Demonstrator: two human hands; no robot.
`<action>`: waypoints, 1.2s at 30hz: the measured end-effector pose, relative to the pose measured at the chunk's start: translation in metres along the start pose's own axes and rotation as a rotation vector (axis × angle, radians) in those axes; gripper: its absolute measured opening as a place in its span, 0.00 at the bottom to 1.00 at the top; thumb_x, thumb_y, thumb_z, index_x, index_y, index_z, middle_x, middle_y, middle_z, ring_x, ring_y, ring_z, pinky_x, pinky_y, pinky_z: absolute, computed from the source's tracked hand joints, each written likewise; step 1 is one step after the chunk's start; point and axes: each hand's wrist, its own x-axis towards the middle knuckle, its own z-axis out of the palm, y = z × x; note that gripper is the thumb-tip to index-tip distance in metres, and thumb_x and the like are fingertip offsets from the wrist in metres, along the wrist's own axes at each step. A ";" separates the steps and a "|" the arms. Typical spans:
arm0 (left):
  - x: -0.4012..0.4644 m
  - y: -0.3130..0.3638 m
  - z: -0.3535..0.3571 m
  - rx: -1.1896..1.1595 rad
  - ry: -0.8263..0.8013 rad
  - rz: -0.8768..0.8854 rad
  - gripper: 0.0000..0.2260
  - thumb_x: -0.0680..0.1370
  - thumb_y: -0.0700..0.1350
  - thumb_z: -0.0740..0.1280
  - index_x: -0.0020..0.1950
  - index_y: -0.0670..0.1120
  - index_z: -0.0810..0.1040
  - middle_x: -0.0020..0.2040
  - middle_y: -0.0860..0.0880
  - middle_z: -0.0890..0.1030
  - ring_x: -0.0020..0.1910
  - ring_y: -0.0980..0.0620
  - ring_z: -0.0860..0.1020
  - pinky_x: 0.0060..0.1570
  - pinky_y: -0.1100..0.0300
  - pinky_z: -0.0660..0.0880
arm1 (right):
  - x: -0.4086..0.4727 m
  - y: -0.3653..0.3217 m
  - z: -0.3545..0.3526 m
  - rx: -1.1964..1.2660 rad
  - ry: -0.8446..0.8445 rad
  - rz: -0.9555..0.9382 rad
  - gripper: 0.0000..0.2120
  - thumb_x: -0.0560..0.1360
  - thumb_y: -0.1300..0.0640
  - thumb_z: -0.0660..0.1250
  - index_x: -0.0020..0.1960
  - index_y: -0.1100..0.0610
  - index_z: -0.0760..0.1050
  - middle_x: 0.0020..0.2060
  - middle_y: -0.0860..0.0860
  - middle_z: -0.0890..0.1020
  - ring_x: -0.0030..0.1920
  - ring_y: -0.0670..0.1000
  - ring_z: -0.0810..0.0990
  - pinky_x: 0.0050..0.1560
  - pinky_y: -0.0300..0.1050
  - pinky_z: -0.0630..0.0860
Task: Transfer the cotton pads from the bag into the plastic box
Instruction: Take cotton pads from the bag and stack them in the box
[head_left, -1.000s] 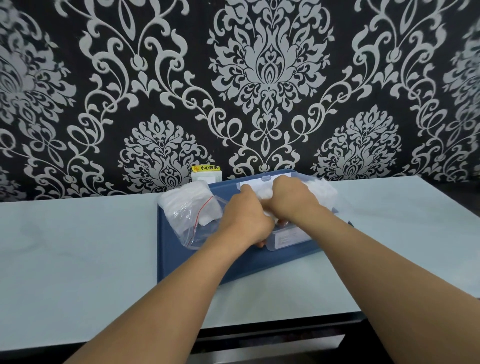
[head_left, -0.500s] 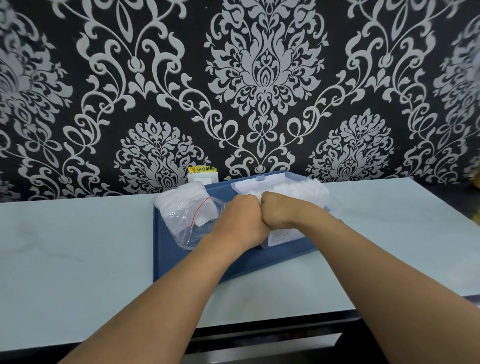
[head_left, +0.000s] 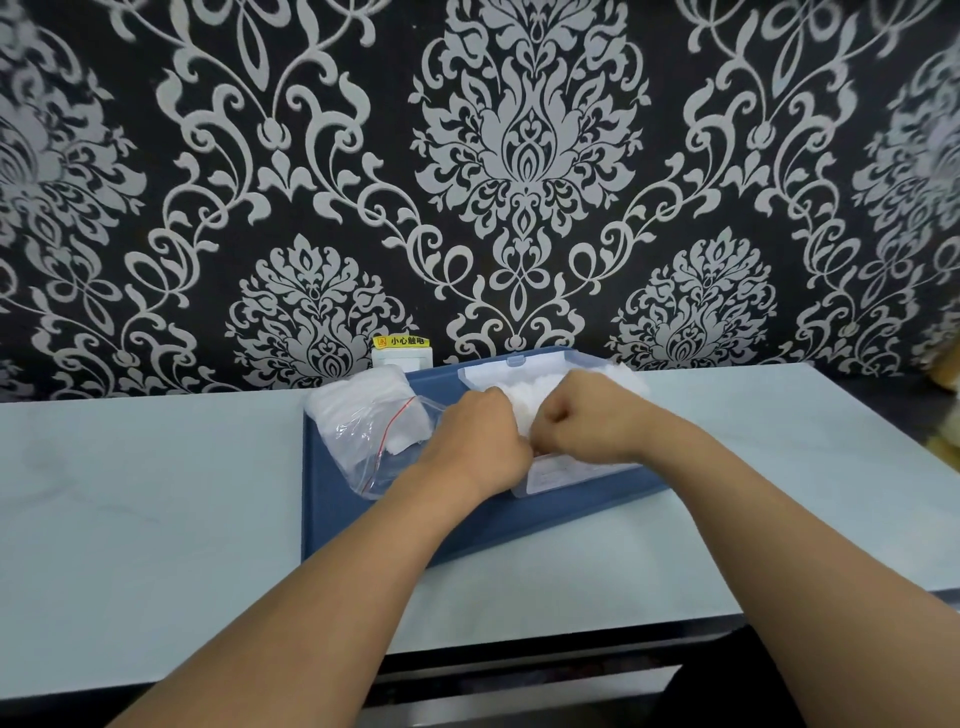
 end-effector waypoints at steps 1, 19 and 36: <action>0.001 0.000 0.000 -0.005 -0.003 0.005 0.07 0.77 0.43 0.66 0.50 0.44 0.70 0.53 0.42 0.77 0.51 0.40 0.77 0.40 0.54 0.68 | 0.002 0.000 0.004 -0.012 -0.096 -0.014 0.07 0.73 0.60 0.68 0.38 0.57 0.83 0.35 0.53 0.83 0.35 0.49 0.75 0.42 0.47 0.76; 0.011 -0.002 -0.007 0.285 -0.213 0.027 0.38 0.79 0.40 0.63 0.83 0.47 0.44 0.71 0.37 0.69 0.69 0.34 0.69 0.59 0.48 0.69 | 0.015 0.007 0.012 -0.123 -0.107 -0.005 0.12 0.77 0.56 0.61 0.49 0.57 0.82 0.48 0.52 0.84 0.51 0.53 0.80 0.57 0.51 0.76; -0.005 -0.009 -0.016 0.103 0.090 0.090 0.09 0.79 0.44 0.63 0.55 0.46 0.81 0.53 0.45 0.82 0.50 0.43 0.80 0.43 0.52 0.76 | 0.001 -0.019 0.007 0.147 0.262 -0.221 0.11 0.71 0.67 0.65 0.36 0.60 0.84 0.32 0.53 0.84 0.35 0.52 0.81 0.39 0.46 0.79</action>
